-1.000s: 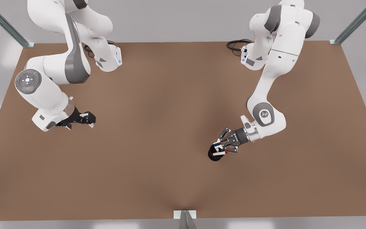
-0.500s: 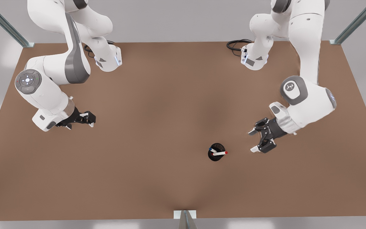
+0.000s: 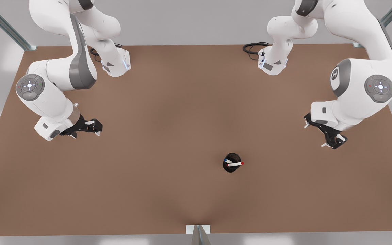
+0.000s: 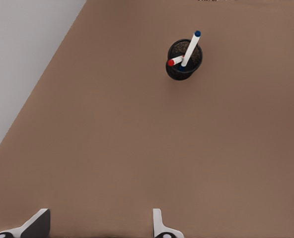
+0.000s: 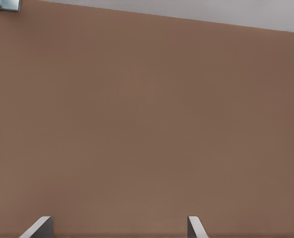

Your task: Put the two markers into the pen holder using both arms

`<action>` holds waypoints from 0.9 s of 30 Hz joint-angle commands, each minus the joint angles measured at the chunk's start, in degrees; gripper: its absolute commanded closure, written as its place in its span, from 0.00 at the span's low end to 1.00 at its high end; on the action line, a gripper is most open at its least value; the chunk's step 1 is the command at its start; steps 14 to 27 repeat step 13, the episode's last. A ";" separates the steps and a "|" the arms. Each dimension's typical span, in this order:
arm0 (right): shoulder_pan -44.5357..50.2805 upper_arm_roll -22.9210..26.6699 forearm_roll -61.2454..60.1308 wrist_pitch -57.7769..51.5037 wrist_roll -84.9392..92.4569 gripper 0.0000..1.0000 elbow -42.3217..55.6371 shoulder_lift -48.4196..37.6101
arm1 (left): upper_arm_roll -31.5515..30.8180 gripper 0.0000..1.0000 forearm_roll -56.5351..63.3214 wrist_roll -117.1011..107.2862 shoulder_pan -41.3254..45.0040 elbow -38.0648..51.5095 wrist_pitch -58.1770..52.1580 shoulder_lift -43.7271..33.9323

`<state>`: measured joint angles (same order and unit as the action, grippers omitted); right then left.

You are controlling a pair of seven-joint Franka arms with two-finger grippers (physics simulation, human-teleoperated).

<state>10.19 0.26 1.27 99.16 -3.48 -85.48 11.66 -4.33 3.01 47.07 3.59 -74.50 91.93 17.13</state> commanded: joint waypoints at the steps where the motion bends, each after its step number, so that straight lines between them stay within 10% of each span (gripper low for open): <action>1: 0.00 0.00 -0.04 -0.02 0.23 0.00 -0.03 -0.06 | 0.02 0.00 -0.90 -54.19 -0.07 0.23 -2.55 0.01; 27: 0.09 -0.08 -0.04 -0.02 0.23 0.00 0.14 -0.06 | 0.11 0.00 -4.94 -48.83 -1.04 0.15 -2.28 -0.52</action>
